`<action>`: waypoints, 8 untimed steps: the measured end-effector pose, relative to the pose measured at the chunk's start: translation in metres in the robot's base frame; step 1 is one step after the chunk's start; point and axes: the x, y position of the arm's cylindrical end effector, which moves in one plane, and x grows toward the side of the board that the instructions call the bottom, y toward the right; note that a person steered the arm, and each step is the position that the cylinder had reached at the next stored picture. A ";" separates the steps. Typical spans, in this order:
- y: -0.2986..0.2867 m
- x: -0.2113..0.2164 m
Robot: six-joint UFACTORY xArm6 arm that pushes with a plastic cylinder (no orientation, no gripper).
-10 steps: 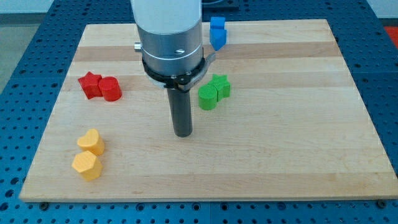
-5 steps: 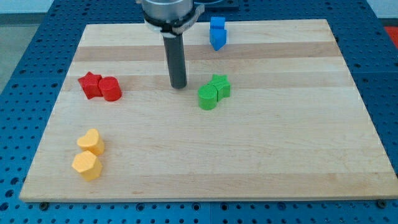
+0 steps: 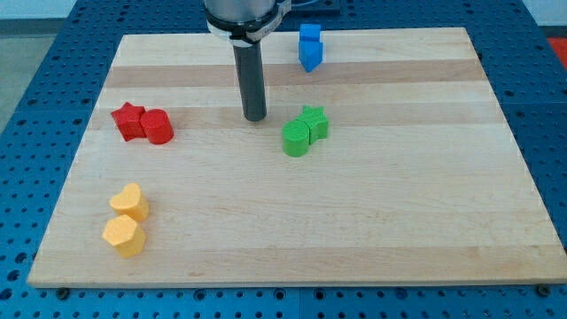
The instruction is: Push the arm left beside the green star
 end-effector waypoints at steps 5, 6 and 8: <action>0.000 -0.022; 0.000 -0.017; 0.000 -0.013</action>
